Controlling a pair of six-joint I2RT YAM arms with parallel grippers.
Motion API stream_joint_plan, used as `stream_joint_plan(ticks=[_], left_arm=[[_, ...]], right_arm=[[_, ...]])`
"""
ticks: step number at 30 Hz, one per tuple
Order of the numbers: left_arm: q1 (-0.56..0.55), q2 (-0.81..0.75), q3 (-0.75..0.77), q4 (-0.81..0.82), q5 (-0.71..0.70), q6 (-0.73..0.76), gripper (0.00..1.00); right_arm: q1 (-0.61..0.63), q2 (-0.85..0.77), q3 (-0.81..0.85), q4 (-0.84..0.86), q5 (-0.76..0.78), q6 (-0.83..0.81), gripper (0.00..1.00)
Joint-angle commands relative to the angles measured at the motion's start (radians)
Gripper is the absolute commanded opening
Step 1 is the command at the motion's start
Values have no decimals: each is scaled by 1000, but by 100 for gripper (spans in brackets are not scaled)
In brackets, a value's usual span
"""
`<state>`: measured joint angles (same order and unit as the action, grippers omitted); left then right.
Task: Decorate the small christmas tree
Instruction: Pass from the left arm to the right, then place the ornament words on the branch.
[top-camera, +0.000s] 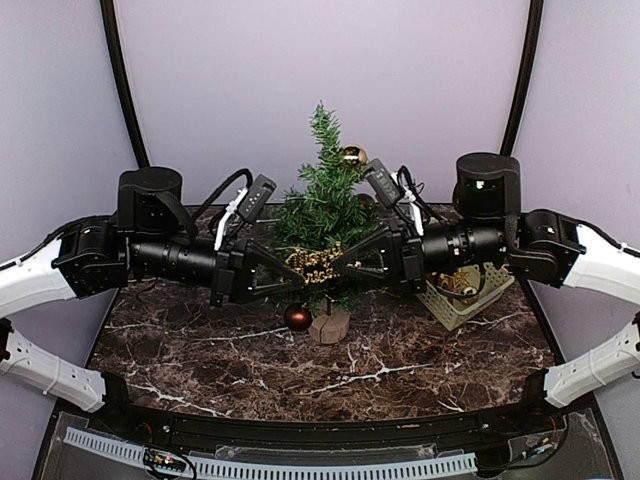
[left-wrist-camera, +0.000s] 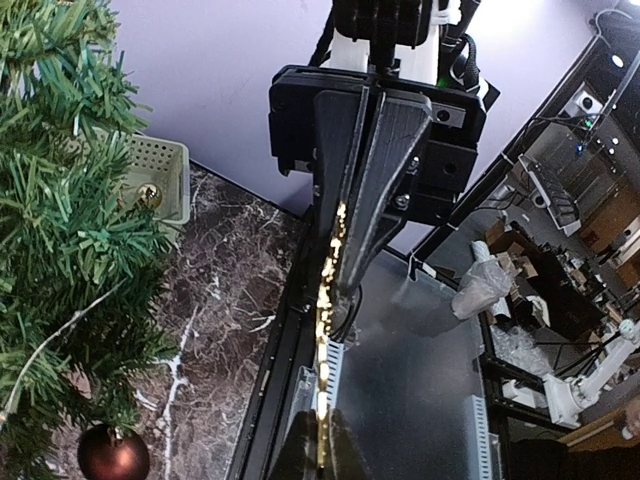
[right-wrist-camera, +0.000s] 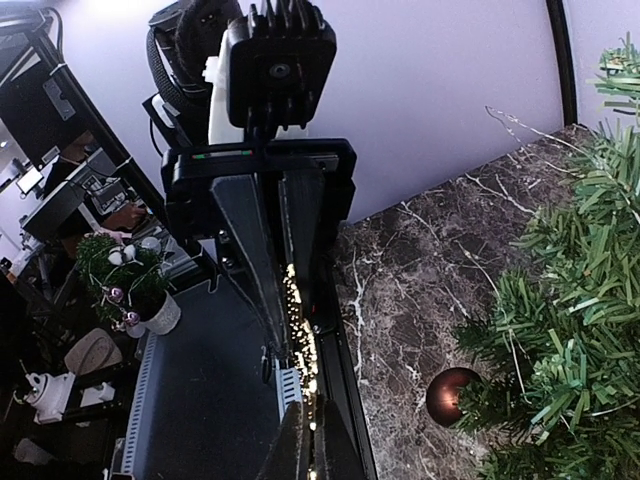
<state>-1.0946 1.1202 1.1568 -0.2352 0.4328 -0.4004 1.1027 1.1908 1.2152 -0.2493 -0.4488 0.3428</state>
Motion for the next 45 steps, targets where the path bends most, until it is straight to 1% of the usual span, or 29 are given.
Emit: stream_joint_plan(ticks=[1, 2, 3, 4, 5, 6, 8, 11, 15, 19, 20, 24, 26, 28, 37, 42, 45], left_arm=[[9, -24, 14, -8, -73, 3, 33], [12, -43, 9, -10, -105, 2, 50], [15, -55, 2, -8, -172, -3, 55], [28, -84, -15, -6, -209, -15, 62], [38, -99, -36, -4, -271, -26, 63], [71, -124, -49, 3, -290, -51, 64], [125, -162, -86, 36, -310, -84, 64], [163, -188, -118, 90, -312, -96, 63], [166, -152, -81, 105, -310, -73, 64], [166, -95, -37, 97, -305, -51, 63], [166, -66, -24, 95, -311, -48, 61], [165, -43, -28, 120, -318, -47, 58], [166, -26, -25, 123, -323, -43, 55], [166, -11, -20, 130, -322, -40, 54], [166, 27, -12, 153, -330, -20, 54], [166, 38, -11, 163, -347, -10, 49], [167, 44, -10, 170, -349, -8, 48]], right_arm=[[6, -54, -36, 102, 76, 20, 0], [6, -72, -49, 123, 139, 29, 0], [8, -91, -70, 149, 238, 41, 0], [12, -109, -89, 177, 305, 52, 0], [15, -126, -116, 215, 349, 61, 0], [22, -137, -141, 242, 392, 69, 0], [43, -151, -174, 301, 485, 64, 0], [79, -141, -172, 315, 615, 22, 0], [112, -108, -141, 333, 693, -21, 0], [126, -57, -104, 318, 746, -23, 0], [143, -18, -88, 317, 788, -3, 0], [183, 19, -77, 323, 883, 8, 0], [193, 34, -73, 330, 904, 19, 0], [195, 47, -68, 335, 904, 38, 0], [201, 50, -84, 338, 955, 147, 0], [201, 78, -54, 309, 971, 173, 0], [201, 83, -45, 305, 975, 182, 0]])
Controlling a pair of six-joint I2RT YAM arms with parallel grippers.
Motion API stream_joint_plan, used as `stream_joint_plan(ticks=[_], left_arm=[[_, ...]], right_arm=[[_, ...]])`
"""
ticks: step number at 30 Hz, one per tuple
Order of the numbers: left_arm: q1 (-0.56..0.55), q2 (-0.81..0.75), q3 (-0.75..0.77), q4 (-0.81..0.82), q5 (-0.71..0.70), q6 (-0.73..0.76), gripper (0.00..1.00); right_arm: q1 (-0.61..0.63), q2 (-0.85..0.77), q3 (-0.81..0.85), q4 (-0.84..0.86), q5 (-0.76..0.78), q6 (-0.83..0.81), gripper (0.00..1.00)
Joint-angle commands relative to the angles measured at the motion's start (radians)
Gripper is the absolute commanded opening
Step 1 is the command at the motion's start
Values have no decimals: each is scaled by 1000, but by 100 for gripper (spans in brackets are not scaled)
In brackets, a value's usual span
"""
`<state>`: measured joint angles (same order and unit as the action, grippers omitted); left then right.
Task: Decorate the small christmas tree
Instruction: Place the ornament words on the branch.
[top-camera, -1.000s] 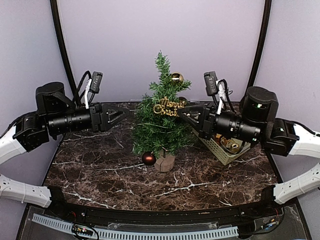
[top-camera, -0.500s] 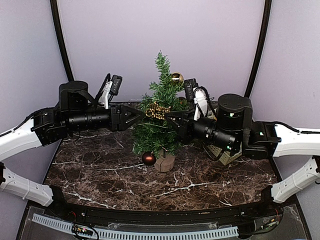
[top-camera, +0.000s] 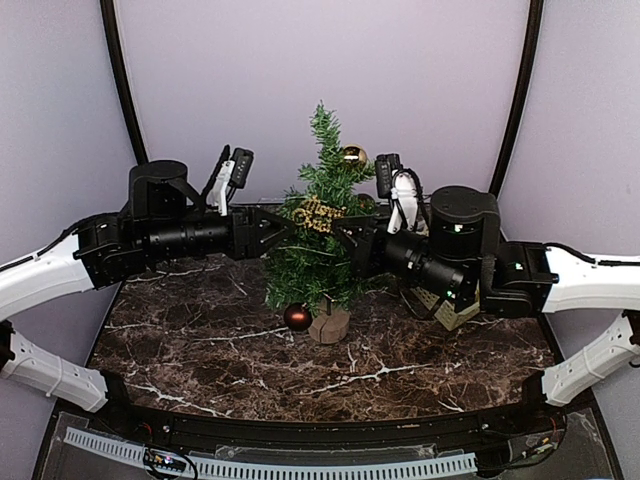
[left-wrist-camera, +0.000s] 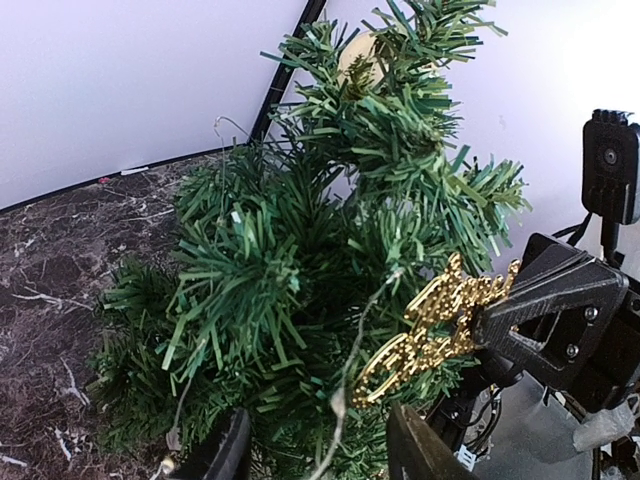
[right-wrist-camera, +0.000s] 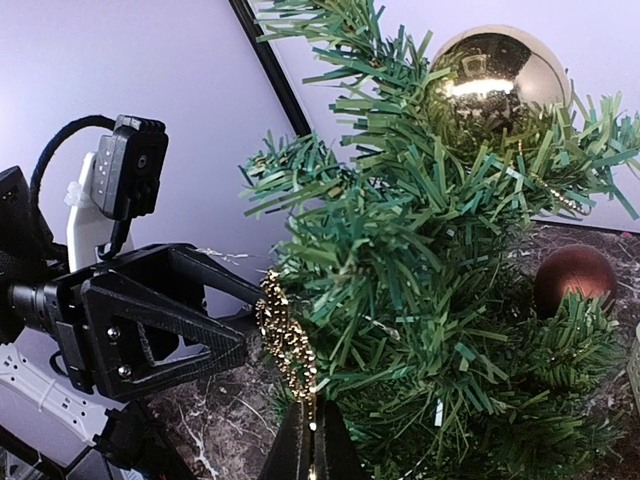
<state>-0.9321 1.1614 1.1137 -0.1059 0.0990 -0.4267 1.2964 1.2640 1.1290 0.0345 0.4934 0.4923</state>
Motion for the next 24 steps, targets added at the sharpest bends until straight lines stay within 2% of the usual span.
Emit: stream_joint_plan(ticks=[1, 10, 13, 24], left_arm=[[3, 5, 33, 46, -15, 20, 48], [3, 26, 28, 101, -41, 27, 60], [5, 33, 31, 126, -56, 33, 60], [15, 89, 42, 142, -70, 45, 49]], right_arm=[[7, 10, 43, 19, 36, 37, 0], [6, 29, 47, 9, 38, 48, 0], [7, 33, 41, 1, 61, 65, 0], [7, 46, 31, -8, 115, 73, 0]])
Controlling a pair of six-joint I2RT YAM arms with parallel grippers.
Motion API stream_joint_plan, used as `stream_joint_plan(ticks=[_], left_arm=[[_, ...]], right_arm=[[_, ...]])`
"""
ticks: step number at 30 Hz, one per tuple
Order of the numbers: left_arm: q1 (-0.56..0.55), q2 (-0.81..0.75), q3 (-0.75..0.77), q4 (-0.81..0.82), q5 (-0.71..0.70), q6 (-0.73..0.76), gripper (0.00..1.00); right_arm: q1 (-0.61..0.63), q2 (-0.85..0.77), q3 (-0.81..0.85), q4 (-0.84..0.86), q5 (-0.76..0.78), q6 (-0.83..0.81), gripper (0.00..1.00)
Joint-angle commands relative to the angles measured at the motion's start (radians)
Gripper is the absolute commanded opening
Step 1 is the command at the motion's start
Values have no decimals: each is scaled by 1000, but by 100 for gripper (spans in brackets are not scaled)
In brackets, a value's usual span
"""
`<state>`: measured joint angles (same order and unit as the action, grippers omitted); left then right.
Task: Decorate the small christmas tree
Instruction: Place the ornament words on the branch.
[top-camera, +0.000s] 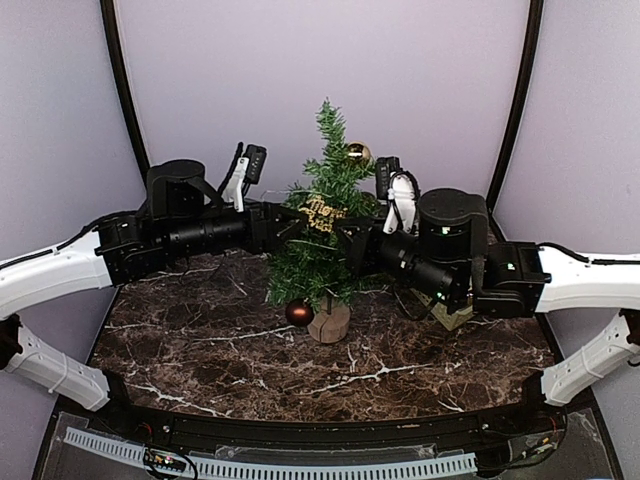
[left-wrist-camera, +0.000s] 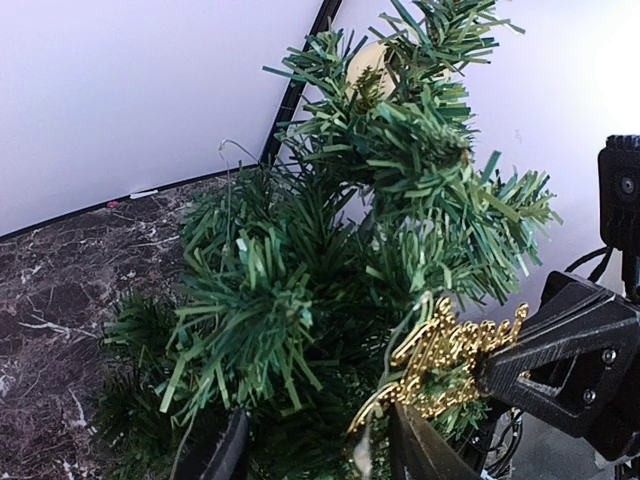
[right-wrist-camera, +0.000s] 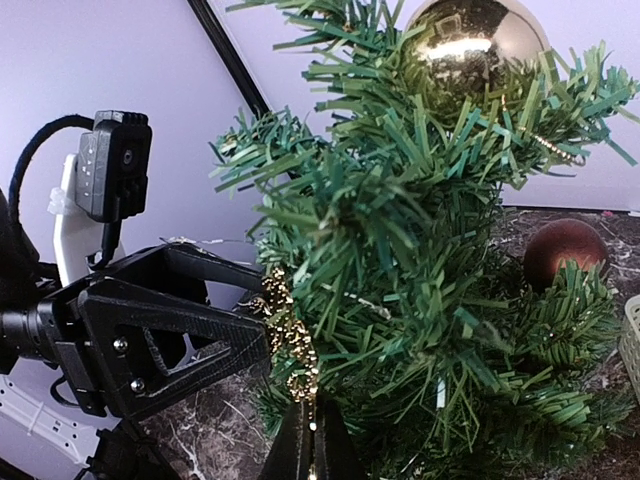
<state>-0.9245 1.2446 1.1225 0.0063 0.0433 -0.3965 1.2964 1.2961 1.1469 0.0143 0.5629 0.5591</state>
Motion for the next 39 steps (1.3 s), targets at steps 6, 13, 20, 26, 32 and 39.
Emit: stream_joint_plan(ticks=[6, 13, 20, 26, 32, 39], left_arm=[[10, 12, 26, 33, -17, 18, 43], [12, -7, -6, 35, -14, 14, 40], [11, -34, -49, 41, 0, 11, 28], [10, -45, -67, 42, 11, 8, 28], [10, -72, -92, 46, -12, -1, 49], [10, -109, -104, 62, -32, -3, 37]], right_arm=[[7, 18, 9, 20, 64, 5, 0], [6, 21, -11, 41, 85, 30, 0], [7, 40, 1, 26, 100, 42, 0], [7, 52, 8, 13, 120, 64, 0], [7, 44, 3, -5, 156, 93, 0], [6, 36, -2, -11, 179, 114, 0]])
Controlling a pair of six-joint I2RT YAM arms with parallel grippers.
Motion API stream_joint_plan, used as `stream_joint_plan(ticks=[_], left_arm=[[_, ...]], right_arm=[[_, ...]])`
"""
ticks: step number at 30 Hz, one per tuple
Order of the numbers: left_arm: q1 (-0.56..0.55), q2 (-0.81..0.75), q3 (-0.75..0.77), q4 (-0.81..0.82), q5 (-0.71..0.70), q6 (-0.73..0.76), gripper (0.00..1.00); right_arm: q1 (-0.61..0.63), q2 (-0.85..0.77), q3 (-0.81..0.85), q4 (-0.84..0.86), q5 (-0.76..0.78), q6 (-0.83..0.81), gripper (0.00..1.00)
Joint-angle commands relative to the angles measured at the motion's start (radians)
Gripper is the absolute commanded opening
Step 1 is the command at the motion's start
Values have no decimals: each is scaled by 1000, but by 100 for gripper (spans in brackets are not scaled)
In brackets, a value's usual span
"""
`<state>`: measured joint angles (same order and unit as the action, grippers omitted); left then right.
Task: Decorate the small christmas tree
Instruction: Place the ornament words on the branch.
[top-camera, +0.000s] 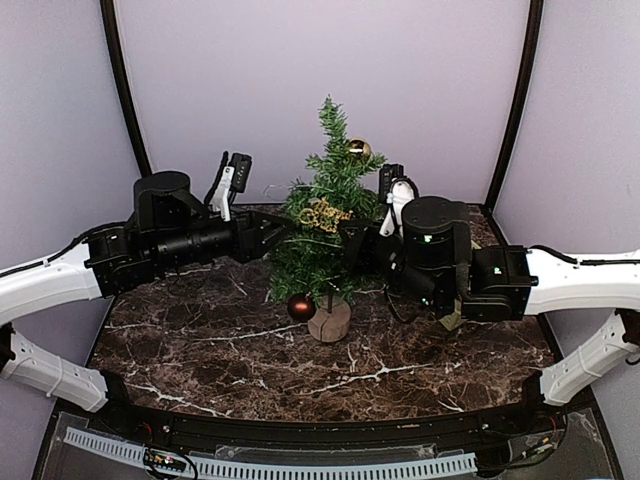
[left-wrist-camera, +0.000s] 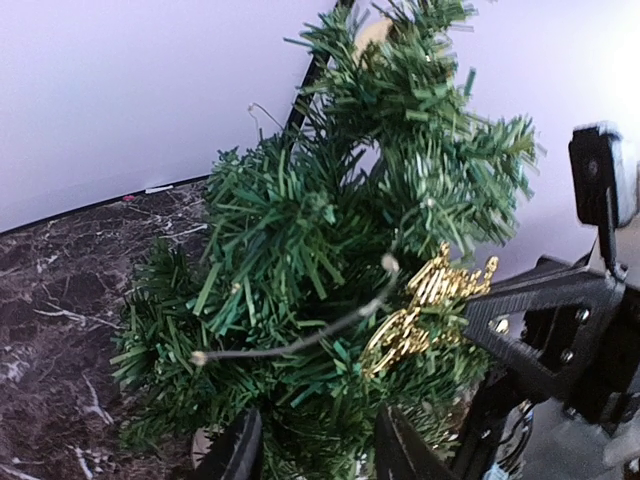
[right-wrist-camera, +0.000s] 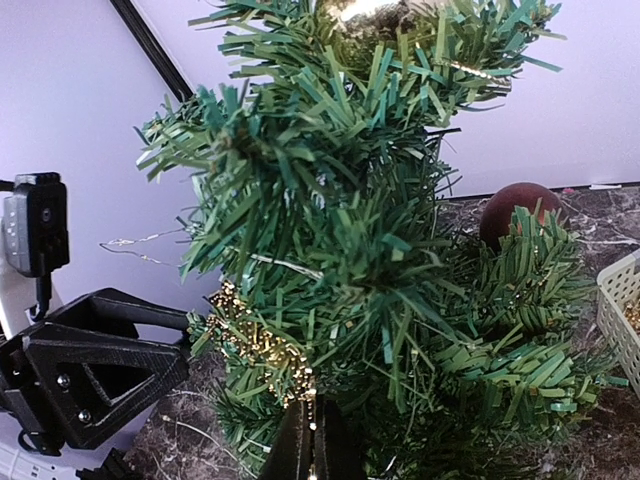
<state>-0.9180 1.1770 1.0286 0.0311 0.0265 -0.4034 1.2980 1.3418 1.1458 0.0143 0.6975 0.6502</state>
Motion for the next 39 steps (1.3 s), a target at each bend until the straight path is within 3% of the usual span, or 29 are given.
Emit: stream_joint_plan(ticks=[1, 17, 30, 35, 39], left_arm=[[4, -41, -7, 38, -16, 8, 36], [7, 26, 43, 92, -2, 5, 41], [6, 39, 42, 133, 14, 12, 24], [5, 36, 37, 136, 16, 14, 6], [6, 32, 23, 128, 15, 10, 0]], right_arm=[[6, -11, -3, -10, 45, 23, 0], [6, -16, -21, 9, 18, 23, 0], [8, -11, -17, 0, 8, 22, 0], [9, -9, -17, -3, 14, 27, 0], [8, -10, -18, -8, 40, 41, 0]])
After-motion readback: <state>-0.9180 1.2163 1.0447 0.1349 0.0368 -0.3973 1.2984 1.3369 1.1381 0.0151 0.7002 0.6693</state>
